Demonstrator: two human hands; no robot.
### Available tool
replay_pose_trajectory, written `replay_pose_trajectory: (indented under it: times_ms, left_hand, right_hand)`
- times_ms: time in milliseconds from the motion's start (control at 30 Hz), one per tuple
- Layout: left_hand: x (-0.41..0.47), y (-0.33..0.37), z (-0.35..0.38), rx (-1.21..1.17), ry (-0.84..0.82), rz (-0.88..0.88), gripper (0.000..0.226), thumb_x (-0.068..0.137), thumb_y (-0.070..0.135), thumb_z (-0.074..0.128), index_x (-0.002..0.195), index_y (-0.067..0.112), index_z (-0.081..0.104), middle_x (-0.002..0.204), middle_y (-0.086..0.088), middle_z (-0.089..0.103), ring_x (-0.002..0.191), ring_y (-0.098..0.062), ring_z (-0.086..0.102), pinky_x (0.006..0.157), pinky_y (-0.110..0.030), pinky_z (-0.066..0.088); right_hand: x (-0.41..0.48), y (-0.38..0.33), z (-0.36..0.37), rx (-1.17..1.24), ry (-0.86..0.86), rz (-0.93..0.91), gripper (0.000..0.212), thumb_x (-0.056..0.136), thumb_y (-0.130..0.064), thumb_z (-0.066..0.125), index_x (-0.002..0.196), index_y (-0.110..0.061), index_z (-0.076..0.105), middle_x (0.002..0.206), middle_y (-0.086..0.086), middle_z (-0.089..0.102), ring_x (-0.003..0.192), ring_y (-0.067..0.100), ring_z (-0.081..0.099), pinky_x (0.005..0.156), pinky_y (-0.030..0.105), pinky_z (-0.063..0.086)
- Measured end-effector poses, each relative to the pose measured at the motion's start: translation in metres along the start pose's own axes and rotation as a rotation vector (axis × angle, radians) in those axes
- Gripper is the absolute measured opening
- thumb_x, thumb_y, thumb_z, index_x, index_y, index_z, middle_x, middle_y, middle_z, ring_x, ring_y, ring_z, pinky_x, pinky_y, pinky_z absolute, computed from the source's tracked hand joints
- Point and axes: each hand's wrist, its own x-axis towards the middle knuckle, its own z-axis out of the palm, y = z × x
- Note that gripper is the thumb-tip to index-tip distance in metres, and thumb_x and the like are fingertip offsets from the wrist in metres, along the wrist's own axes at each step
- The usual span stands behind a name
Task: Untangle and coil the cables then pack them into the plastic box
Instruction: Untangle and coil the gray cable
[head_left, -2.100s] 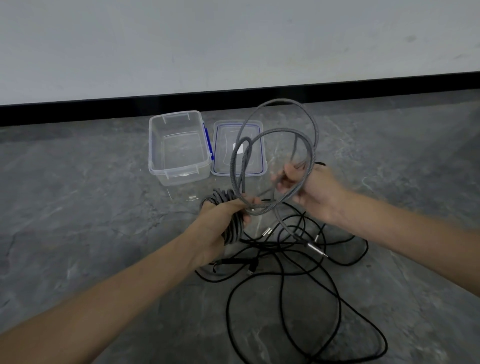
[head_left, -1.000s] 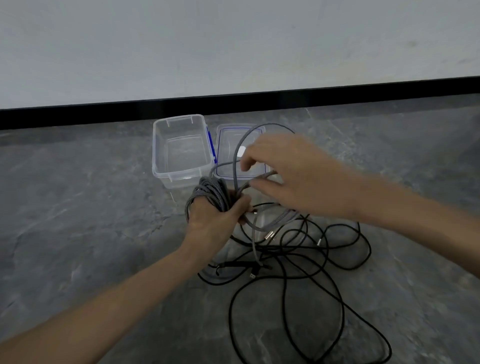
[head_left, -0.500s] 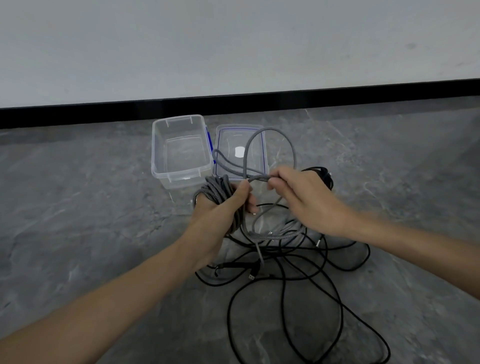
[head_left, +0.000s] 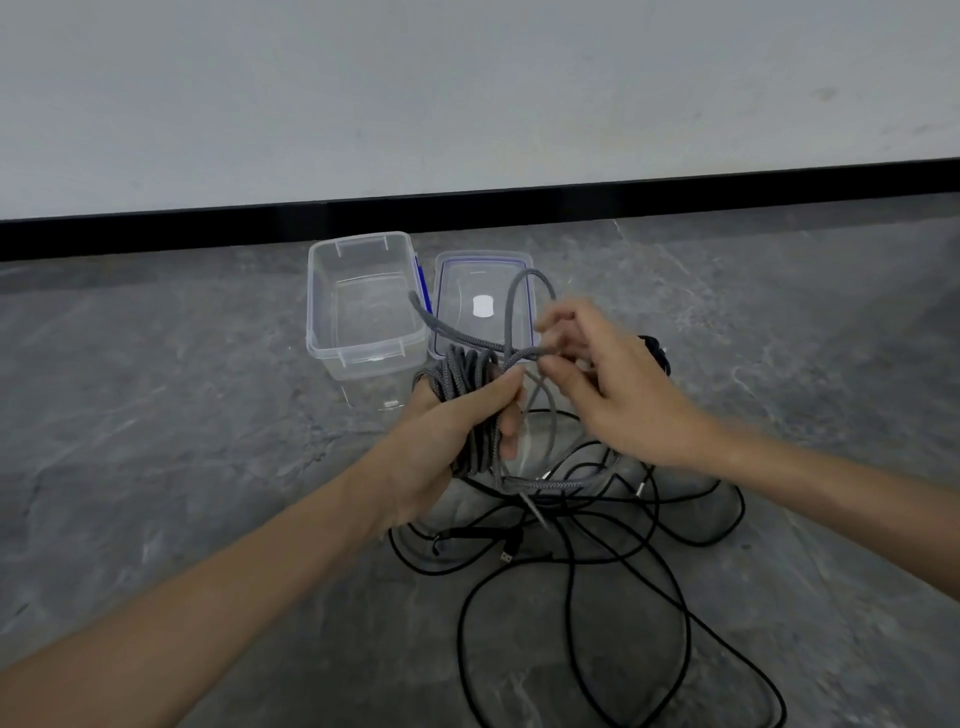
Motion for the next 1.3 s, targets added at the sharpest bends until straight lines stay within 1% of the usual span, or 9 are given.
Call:
replay_pose_trajectory:
  times_ms: [133,333,400,567,733,900,1067,1200,1300]
  left_hand:
    - [0.0,-0.002,-0.002,0.101,-0.018,0.069,0.036,0.083,0.027,0.06,0.083,-0.009,0.057,0.057,-0.003,0.053,0.05,-0.016,0.049,0.055,-0.021,0.044]
    - [-0.001,-0.003,-0.004,0.164,-0.042,0.098,0.029,0.084,0.029,0.064,0.078,0.002,0.07,0.073,-0.023,0.064,0.061,-0.025,0.057,0.066,-0.021,0.048]
    - [-0.002,-0.006,-0.004,0.164,-0.021,0.081,0.029,0.081,0.032,0.065,0.079,0.004,0.073,0.078,-0.018,0.069,0.067,-0.029,0.059,0.072,-0.023,0.05]
    - [0.001,-0.006,-0.004,0.163,0.021,0.066,0.04,0.078,0.034,0.064,0.09,-0.004,0.068,0.078,-0.008,0.072,0.061,-0.021,0.058,0.066,-0.025,0.052]
    - [-0.002,-0.004,-0.001,0.139,-0.002,0.033,0.032,0.083,0.029,0.06,0.085,-0.002,0.065,0.072,-0.006,0.07,0.057,-0.019,0.057,0.06,-0.022,0.049]
    - [-0.002,-0.008,0.001,0.021,0.048,-0.034,0.022,0.088,0.022,0.059,0.084,0.002,0.067,0.074,-0.008,0.071,0.066,-0.012,0.066,0.061,-0.018,0.051]
    - [0.003,-0.013,0.004,0.034,0.134,-0.05,0.019,0.092,0.018,0.061,0.085,0.003,0.07,0.085,-0.013,0.073,0.075,-0.017,0.064,0.063,-0.02,0.05]
    - [0.005,-0.011,0.007,0.074,0.195,-0.045,0.021,0.091,0.015,0.063,0.094,-0.004,0.072,0.077,-0.006,0.074,0.065,-0.007,0.062,0.063,-0.018,0.048]
    - [0.007,-0.011,0.007,0.154,0.238,-0.052,0.012,0.088,0.015,0.068,0.088,0.004,0.073,0.09,-0.014,0.075,0.074,-0.016,0.062,0.071,-0.028,0.05]
  right_hand:
    - [0.008,-0.009,-0.008,-0.19,-0.167,-0.098,0.064,0.085,-0.006,0.043,0.144,-0.029,0.036,0.117,0.0,0.043,0.114,0.017,0.038,0.095,0.024,0.035]
    - [0.012,-0.002,-0.015,-0.267,-0.242,-0.069,0.032,0.095,-0.028,0.05,0.126,-0.033,0.051,0.118,-0.003,0.033,0.12,0.014,0.025,0.094,0.023,0.031]
    - [0.01,-0.001,-0.021,-0.266,-0.283,-0.051,0.029,0.096,-0.037,0.049,0.124,-0.034,0.05,0.118,-0.004,0.033,0.121,0.012,0.025,0.093,0.02,0.033]
    - [0.012,0.002,-0.034,-0.252,-0.297,0.022,0.035,0.097,-0.051,0.029,0.114,-0.035,0.055,0.109,-0.003,0.037,0.113,0.013,0.031,0.091,0.013,0.028]
    - [0.02,0.008,-0.04,-0.528,-0.252,-0.187,0.017,0.099,-0.035,0.037,0.106,-0.029,0.051,0.101,0.002,0.035,0.098,0.017,0.03,0.076,0.028,0.038]
    - [0.024,0.022,-0.047,-0.649,-0.134,-0.279,0.033,0.096,-0.032,0.043,0.1,-0.012,0.069,0.104,0.011,0.053,0.098,0.026,0.049,0.07,0.032,0.045]
    - [0.024,0.032,-0.046,-0.631,-0.086,-0.241,0.04,0.097,-0.031,0.034,0.099,-0.005,0.065,0.084,0.009,0.067,0.071,0.033,0.064,0.059,0.042,0.054]
    - [0.023,0.035,-0.051,-0.652,-0.01,-0.224,0.034,0.097,-0.025,0.04,0.097,-0.003,0.066,0.082,0.012,0.068,0.068,0.032,0.065,0.057,0.042,0.055]
    - [0.023,0.041,-0.052,-0.658,0.021,-0.2,0.02,0.096,-0.014,0.049,0.094,-0.002,0.066,0.082,0.013,0.068,0.069,0.033,0.064,0.058,0.043,0.054]
